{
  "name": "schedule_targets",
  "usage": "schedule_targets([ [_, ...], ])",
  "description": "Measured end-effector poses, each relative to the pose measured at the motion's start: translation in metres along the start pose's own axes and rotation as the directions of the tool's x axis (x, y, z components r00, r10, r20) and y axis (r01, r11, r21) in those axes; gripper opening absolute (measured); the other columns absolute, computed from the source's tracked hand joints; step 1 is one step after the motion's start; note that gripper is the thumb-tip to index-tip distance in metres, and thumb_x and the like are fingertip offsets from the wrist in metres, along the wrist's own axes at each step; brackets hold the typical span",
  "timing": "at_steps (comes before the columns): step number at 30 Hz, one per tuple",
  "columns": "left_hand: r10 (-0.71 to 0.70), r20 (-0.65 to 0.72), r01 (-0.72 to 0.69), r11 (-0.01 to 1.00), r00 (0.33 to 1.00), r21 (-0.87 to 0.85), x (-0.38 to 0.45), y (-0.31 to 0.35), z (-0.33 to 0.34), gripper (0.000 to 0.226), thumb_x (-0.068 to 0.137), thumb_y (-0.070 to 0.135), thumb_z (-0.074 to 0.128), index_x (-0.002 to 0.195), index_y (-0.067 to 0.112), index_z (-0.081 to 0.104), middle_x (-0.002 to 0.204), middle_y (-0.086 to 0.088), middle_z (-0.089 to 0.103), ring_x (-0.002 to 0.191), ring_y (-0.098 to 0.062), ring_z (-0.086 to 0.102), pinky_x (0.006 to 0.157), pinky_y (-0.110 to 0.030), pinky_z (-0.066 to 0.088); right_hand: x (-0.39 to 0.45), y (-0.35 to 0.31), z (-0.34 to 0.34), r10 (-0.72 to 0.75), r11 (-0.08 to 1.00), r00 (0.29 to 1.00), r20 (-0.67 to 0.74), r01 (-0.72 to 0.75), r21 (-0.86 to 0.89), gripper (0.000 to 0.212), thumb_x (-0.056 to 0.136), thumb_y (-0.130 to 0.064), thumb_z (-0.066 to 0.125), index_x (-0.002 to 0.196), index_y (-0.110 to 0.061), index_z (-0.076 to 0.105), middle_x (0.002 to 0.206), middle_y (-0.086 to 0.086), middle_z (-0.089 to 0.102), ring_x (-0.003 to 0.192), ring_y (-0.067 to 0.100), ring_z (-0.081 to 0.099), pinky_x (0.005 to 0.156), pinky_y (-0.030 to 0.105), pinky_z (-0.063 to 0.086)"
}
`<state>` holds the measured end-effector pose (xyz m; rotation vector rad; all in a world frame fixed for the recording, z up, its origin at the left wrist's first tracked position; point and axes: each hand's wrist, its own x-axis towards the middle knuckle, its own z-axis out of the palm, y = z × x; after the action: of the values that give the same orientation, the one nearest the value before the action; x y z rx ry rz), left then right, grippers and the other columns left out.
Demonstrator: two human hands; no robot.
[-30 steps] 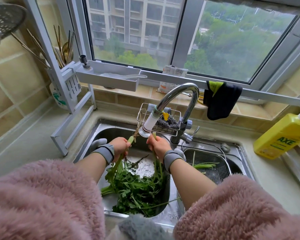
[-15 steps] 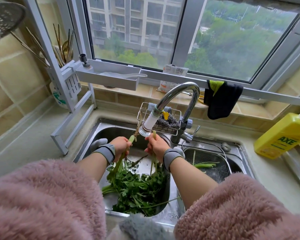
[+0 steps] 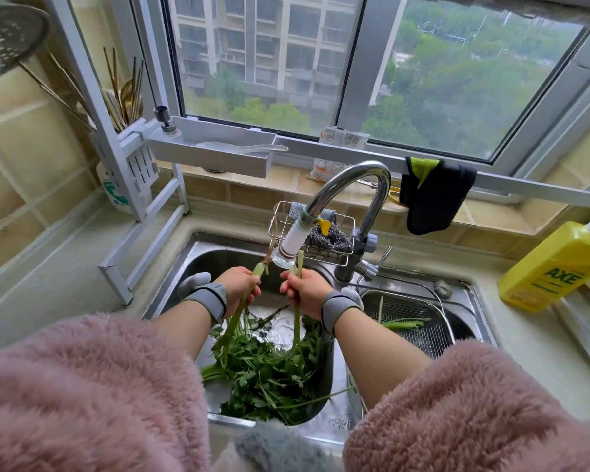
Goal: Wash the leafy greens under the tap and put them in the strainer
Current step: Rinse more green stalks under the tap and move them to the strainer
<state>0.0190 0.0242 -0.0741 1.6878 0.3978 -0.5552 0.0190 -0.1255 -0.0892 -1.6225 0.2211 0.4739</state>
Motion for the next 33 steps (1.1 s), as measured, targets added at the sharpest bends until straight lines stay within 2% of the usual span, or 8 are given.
schedule_targets([
  [6,0.052,0.029,-0.049,0.995,0.998,-0.082,0.003,-0.001,-0.001,0.01,0.089,0.007,0.058,0.08,0.009,0.055,0.07,-0.003,0.049,0.062,-0.011,0.042,0.059,-0.021,0.034,-0.003,0.008,0.001,0.052,0.973,0.997,0.063,-0.036,-0.23,0.033,0.102,-0.031,0.029,0.075,-0.018,0.043,0.058,0.001,0.04,0.046,0.011,0.034,0.044,0.021,0.029],
  [10,0.075,0.027,-0.071,0.988,0.997,-0.137,-0.001,0.002,0.004,0.005,0.085,0.006,0.064,0.083,0.009,0.061,0.077,-0.004,0.057,0.073,-0.012,0.051,0.065,-0.021,0.039,-0.005,0.01,0.001,0.072,0.984,0.992,0.103,-0.054,-0.17,0.027,0.1,-0.012,0.036,0.078,-0.013,0.051,0.062,0.001,0.041,0.053,0.01,0.034,0.05,0.019,0.029],
  [14,0.071,0.072,-0.052,0.971,0.995,-0.232,-0.002,0.006,0.013,0.005,0.084,0.005,0.064,0.081,0.009,0.062,0.077,-0.004,0.058,0.074,-0.012,0.051,0.068,-0.021,0.039,-0.003,0.007,0.002,0.056,0.979,0.99,0.128,-0.029,-0.203,0.031,0.1,-0.008,0.035,0.074,-0.012,0.05,0.063,0.003,0.042,0.054,0.011,0.036,0.051,0.02,0.032],
  [18,0.037,0.071,-0.013,0.95,0.997,-0.311,0.0,0.012,0.019,0.012,0.086,0.002,0.061,0.077,0.009,0.057,0.072,-0.004,0.056,0.067,-0.012,0.047,0.063,-0.021,0.04,-0.003,0.004,0.003,0.035,0.961,0.988,0.15,0.008,-0.276,0.034,0.101,-0.007,0.032,0.07,-0.012,0.046,0.063,0.004,0.041,0.054,0.013,0.039,0.05,0.021,0.034],
  [22,-0.002,0.119,0.036,0.957,0.993,-0.289,0.003,0.016,0.021,0.011,0.086,0.003,0.06,0.076,0.006,0.056,0.053,-0.004,0.058,0.053,-0.014,0.05,0.05,-0.025,0.052,-0.002,0.002,0.005,0.001,0.931,0.983,0.184,0.066,-0.359,0.034,0.101,-0.011,0.033,0.07,-0.013,0.045,0.062,0.006,0.042,0.054,0.015,0.041,0.053,0.023,0.039],
  [26,0.063,-0.032,-0.069,0.954,0.998,-0.291,0.008,0.021,0.019,0.018,0.086,0.0,0.06,0.07,0.008,0.054,0.04,0.003,0.053,0.04,-0.009,0.047,0.042,-0.019,0.04,0.001,0.002,-0.006,-0.031,0.895,0.987,0.156,0.097,-0.436,0.033,0.101,-0.019,0.038,0.069,-0.016,0.048,0.06,0.003,0.048,0.054,0.015,0.046,0.056,0.022,0.043],
  [30,0.12,-0.148,-0.167,0.916,0.982,-0.364,0.015,0.028,0.006,0.018,0.085,0.009,0.065,0.07,0.013,0.055,0.043,0.005,0.058,0.052,-0.011,0.042,0.05,-0.019,0.031,0.003,0.006,-0.025,-0.122,0.828,0.99,0.064,0.137,-0.543,0.034,0.1,-0.026,0.04,0.068,-0.022,0.051,0.06,-0.002,0.049,0.054,0.009,0.046,0.054,0.017,0.038],
  [33,0.146,-0.166,-0.203,0.888,0.975,-0.412,0.016,0.032,0.002,0.019,0.087,0.009,0.062,0.07,0.012,0.054,0.037,0.006,0.056,0.037,-0.004,0.042,0.044,-0.016,0.031,0.006,0.002,-0.022,-0.189,0.841,0.981,0.032,0.178,-0.511,0.033,0.099,-0.022,0.041,0.068,-0.022,0.051,0.058,-0.002,0.047,0.051,0.009,0.042,0.048,0.014,0.034],
])
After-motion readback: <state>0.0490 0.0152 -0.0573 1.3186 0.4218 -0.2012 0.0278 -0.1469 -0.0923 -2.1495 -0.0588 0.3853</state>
